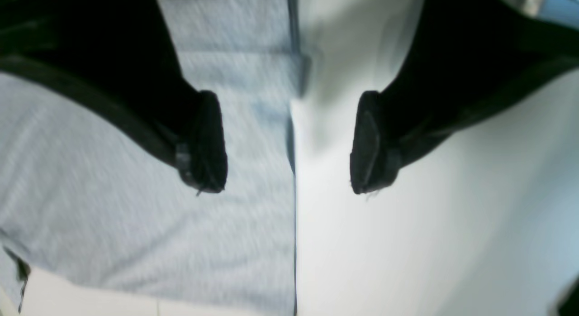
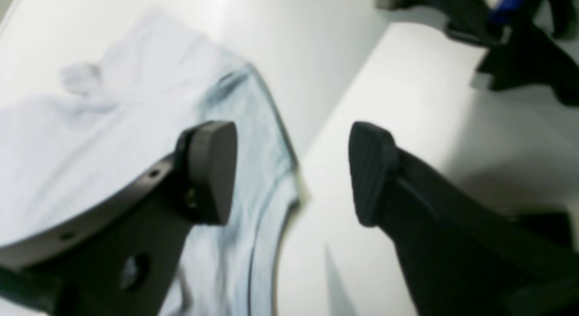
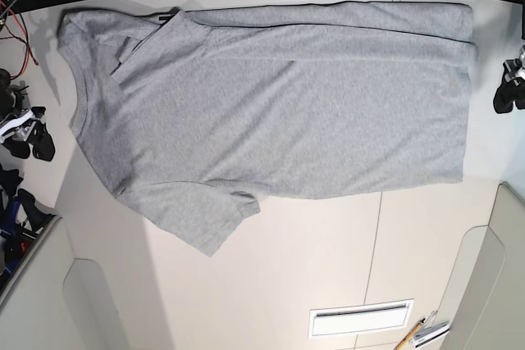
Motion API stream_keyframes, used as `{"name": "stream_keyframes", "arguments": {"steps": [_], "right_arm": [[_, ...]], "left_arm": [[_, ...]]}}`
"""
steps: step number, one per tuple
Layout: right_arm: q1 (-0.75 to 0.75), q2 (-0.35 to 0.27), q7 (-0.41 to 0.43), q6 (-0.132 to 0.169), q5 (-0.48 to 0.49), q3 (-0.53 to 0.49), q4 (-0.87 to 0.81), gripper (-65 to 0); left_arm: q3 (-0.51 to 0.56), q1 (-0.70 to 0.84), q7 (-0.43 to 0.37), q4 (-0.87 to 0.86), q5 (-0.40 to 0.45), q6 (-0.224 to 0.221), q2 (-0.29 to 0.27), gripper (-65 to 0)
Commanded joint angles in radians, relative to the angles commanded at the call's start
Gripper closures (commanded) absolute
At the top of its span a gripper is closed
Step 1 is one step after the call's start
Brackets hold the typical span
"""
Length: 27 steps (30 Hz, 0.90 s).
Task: Fold the T-shirt properly
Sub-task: 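Grasp the opposite long edge of the shirt with both grippers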
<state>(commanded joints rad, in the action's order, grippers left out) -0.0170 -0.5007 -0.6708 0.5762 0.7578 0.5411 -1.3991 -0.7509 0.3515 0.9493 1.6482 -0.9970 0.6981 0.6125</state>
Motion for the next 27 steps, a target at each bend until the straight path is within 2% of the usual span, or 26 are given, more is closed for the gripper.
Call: {"name": "stream_keyframes", "arguments": {"steps": [2,4,9,13,18,27], "right_arm": [[-0.085,0.001,0.032,0.0,-0.033,-0.033,0.117,-38.4],[-0.167,0.005,0.058,0.003,-0.064,-0.068,0.233,-38.4],[-0.336,0.005,0.158,0.003,-0.169,-0.198,0.478,-38.4],[-0.405,0.008,0.227,-0.001,-0.229,-0.301,0.601,-38.4],[-0.42,0.066,0.239,-0.004,-0.298,-0.327,0.654,-38.4],[-0.42,0.185,0.237,0.012,-0.307,-0.328,0.665,-38.4]], "left_arm": [[0.034,-0.047,-0.042,-0.023,0.053,0.0,0.0,-46.5],[0.078,-0.105,-0.045,-0.079,0.077,0.0,0.0,-46.5],[0.196,-0.288,-0.062,-0.309,0.126,0.0,0.0,-46.5],[0.256,-0.435,-0.074,-0.513,0.152,0.0,0.0,-46.5],[0.358,-0.55,-0.145,-0.679,0.234,0.0,0.0,-46.4],[0.488,-0.62,-0.161,-0.75,0.232,0.0,-0.003,-46.4]]}}
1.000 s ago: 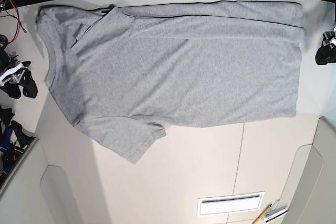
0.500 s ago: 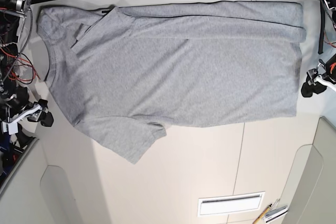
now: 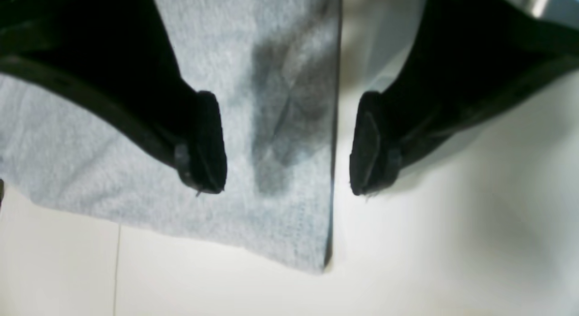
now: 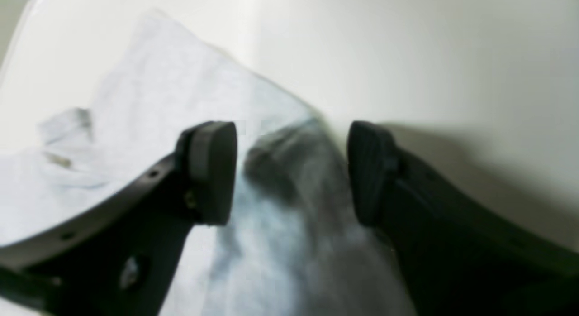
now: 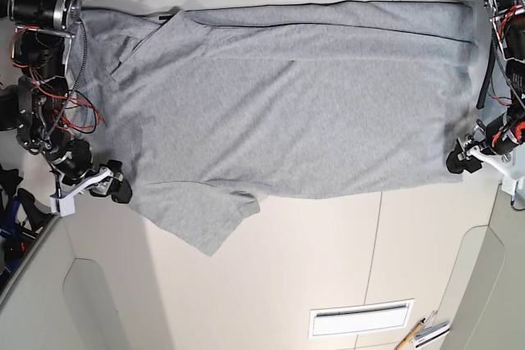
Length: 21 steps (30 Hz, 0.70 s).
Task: Fold the T-shirt properly
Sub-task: 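Grasp the opposite long edge of the shirt with both grippers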
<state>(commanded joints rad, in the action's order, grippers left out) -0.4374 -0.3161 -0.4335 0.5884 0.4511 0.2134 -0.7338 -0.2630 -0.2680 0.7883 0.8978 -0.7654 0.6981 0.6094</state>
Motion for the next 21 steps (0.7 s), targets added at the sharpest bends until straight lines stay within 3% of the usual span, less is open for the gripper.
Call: {"name": "stream_keyframes", "arguments": {"steps": [13,15,16,19,20,21], "right_arm": [[0.0,0.014,-0.023,0.003,-0.007,0.0,0.0,-38.2],[0.0,0.014,-0.023,0.002,-0.007,0.0,-0.001,-37.3],[0.0,0.013,-0.023,0.002,-0.011,0.0,-0.002,-32.1],[0.0,0.014,-0.023,0.002,-0.063,0.0,-0.018,-7.6],[0.0,0.014,-0.023,0.002,-0.071,0.0,-0.027,-0.3],[0.0,0.013,-0.023,0.002,-0.071,0.0,-0.039,0.0]], "left_arm": [[0.002,-0.031,0.002,0.0,0.028,0.0,-0.052,-45.0],[0.002,-0.031,0.002,0.0,0.026,0.0,-0.052,-35.4],[0.002,-0.031,0.002,0.0,0.026,0.0,-0.052,-26.1],[0.002,-0.035,0.002,0.0,0.026,0.0,-0.052,-1.4],[0.002,-0.037,0.004,0.0,0.026,0.0,-0.051,0.0],[0.002,-0.039,0.015,0.0,0.025,0.0,-0.049,0.0]]}}
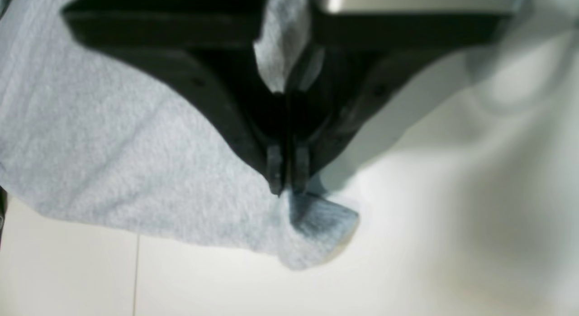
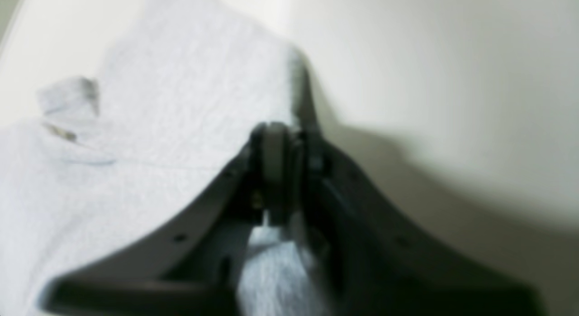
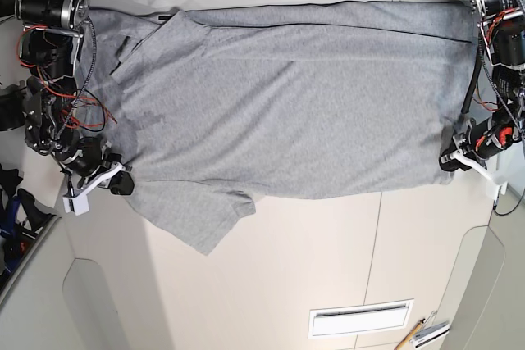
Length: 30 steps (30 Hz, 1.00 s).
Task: Fold the T-shirt properly
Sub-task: 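Grasp the opposite long edge of the shirt with both grippers, then fold the grasped edge over onto the folded strip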
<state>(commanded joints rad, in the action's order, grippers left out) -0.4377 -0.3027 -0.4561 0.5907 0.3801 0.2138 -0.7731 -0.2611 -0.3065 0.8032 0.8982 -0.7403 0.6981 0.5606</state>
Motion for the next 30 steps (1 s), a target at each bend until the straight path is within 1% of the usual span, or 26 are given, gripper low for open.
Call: {"name": "stream_keyframes", "arguments": {"steps": [2,5,7,8,12,15,17,18,22,24,26,30], "right_arm": [[-0.002,-0.003,-0.01,0.0,0.001,0.0,-0.034,0.0],[-0.002,-0.003,-0.047,0.0,0.002,0.0,-0.106,0.0],[-0.002,-0.007,-0.097,0.0,0.012,0.0,-0.163,0.0],[-0.002,-0.013,-0.129,0.001,0.034,0.0,-0.189,0.0],[-0.002,-0.055,-0.235,0.001,0.13,0.0,-0.261,0.0],[0.026,-0.092,-0.292,0.001,0.201,0.0,-0.303,0.0],[0.08,-0.119,-0.304,0.002,0.255,0.0,-0.352,0.0],[0.114,-0.132,-0.304,0.013,0.27,0.0,-0.383,0.0],[0.243,-0.161,-0.303,0.015,0.276,0.002,-0.515,0.0],[0.295,-0.168,-0.304,0.015,0.275,0.004,-0.573,0.0],[0.35,-0.167,-0.304,0.015,0.275,0.012,-0.618,0.0],[0.426,-0.162,-0.303,0.011,0.274,0.013,-0.63,0.0]], "left_arm": [[0.0,-0.011,0.029,0.002,-0.003,0.0,0.003,0.0],[0.0,-0.012,0.032,0.023,-0.012,0.0,0.012,0.0],[0.0,-0.012,0.045,0.047,-0.035,0.0,0.023,0.0],[0.0,-0.012,0.067,0.063,-0.061,0.0,0.031,0.0],[0.0,-0.011,0.23,0.14,-0.204,0.0,0.069,0.0],[0.0,-0.001,0.34,0.182,-0.309,0.0,0.111,0.0],[0.0,0.021,0.408,0.192,-0.384,0.0,0.138,0.0],[0.0,0.038,0.425,0.193,-0.407,0.0,0.15,0.0],[0.0,0.097,0.45,0.196,-0.442,0.0,0.171,0.0],[0.0,0.119,0.485,0.203,-0.475,0.0,0.174,0.0],[0.0,0.159,0.502,0.223,-0.492,0.0,0.183,0.0],[0.0,0.232,0.502,0.251,-0.494,0.0,0.187,0.0]]}}
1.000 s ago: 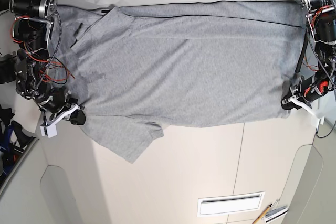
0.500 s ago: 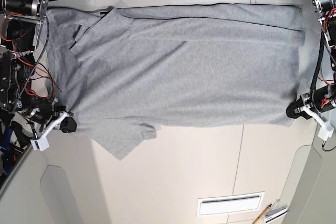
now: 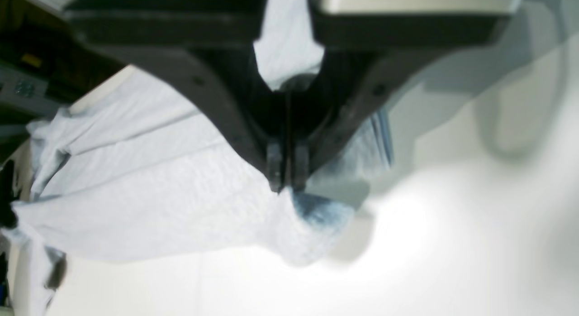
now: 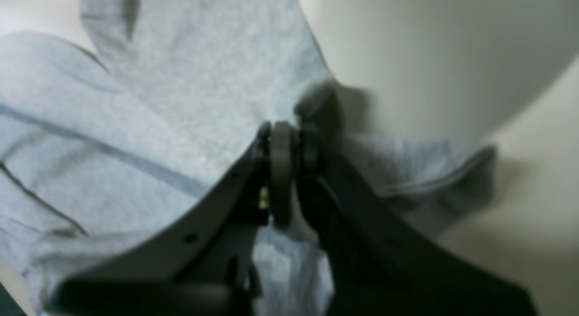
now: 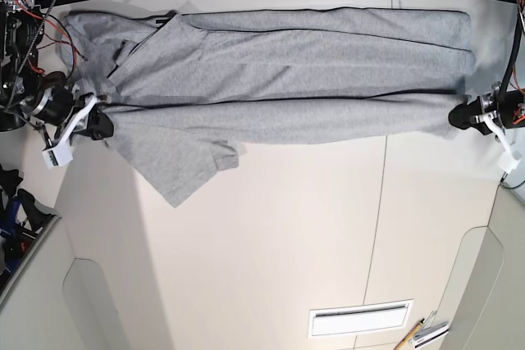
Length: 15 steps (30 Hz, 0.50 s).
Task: Fold the T-shirt properly
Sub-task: 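Fold the grasped edge over onto the folded strip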
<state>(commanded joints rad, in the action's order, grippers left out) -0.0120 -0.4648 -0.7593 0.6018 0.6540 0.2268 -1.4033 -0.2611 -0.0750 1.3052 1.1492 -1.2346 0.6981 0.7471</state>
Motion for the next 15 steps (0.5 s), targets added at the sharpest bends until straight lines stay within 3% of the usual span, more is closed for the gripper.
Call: {"name": "stream_keyframes", "arguments": {"steps": [4,5,7,9,15], "right_arm": [[0.027,0.003,0.012,-0.007,-0.001,0.0,0.005,0.0],[0.027,0.003,0.012,-0.013,-0.003,0.0,0.005,-5.7],[0.025,0.003,0.014,-0.015,-0.002,0.0,0.005,-25.1],[0.017,0.003,0.045,-0.015,0.001,0.0,0.004,-33.8],[-0.09,0.053,0.06,-0.015,-0.014,0.013,0.004,-33.9]], "left_arm": [[0.0,0.011,-0.031,0.0,-0.003,0.0,-0.002,0.0],[0.0,0.011,-0.037,0.0,-0.003,0.0,-0.002,0.0],[0.0,0.011,-0.041,0.0,-0.003,0.0,-0.002,0.0],[0.0,0.011,-0.041,0.0,-0.003,0.0,-0.002,0.0],[0.0,0.012,-0.04,0.0,-0.003,0.0,-0.002,0.0]]}}
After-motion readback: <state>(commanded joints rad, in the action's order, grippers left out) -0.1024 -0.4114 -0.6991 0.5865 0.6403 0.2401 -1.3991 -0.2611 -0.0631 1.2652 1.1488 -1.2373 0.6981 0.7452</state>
